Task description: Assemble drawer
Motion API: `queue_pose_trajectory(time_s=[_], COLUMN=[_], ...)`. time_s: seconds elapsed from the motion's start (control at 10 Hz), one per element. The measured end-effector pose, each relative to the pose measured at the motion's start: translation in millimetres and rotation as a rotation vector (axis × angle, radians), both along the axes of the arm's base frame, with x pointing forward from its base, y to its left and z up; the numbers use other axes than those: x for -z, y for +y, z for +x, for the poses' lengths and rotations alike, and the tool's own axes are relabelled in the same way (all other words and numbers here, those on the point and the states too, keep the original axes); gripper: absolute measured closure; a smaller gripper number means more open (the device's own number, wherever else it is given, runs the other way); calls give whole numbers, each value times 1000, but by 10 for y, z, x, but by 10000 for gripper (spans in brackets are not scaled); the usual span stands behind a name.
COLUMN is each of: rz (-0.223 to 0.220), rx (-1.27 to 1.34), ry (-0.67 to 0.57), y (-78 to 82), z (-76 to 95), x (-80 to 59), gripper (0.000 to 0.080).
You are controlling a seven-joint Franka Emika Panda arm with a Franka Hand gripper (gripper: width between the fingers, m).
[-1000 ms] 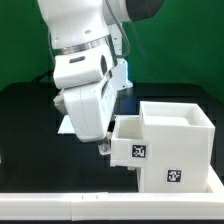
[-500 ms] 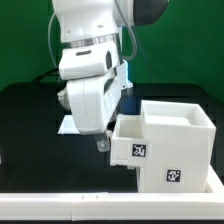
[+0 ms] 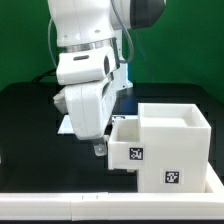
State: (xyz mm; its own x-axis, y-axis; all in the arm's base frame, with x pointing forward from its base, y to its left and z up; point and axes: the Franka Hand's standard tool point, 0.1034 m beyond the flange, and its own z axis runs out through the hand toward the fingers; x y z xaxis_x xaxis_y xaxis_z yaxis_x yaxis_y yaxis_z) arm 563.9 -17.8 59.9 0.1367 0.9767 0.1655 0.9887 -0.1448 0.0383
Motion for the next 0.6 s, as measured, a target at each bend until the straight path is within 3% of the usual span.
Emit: queue_pose_trajectory(time_s=[0.1, 0.2, 0.3, 0.4, 0.6], rz=[-9, -30, -51, -50, -43], rx=[-81, -241, -272, -303, -204], ry=[-26, -94, -100, -112, -117], y=[-49, -200, -114, 117, 194], z=[19, 78, 118, 146, 161], x=[-3, -12, -31, -40, -48], gripper=[151, 151, 151, 151, 151])
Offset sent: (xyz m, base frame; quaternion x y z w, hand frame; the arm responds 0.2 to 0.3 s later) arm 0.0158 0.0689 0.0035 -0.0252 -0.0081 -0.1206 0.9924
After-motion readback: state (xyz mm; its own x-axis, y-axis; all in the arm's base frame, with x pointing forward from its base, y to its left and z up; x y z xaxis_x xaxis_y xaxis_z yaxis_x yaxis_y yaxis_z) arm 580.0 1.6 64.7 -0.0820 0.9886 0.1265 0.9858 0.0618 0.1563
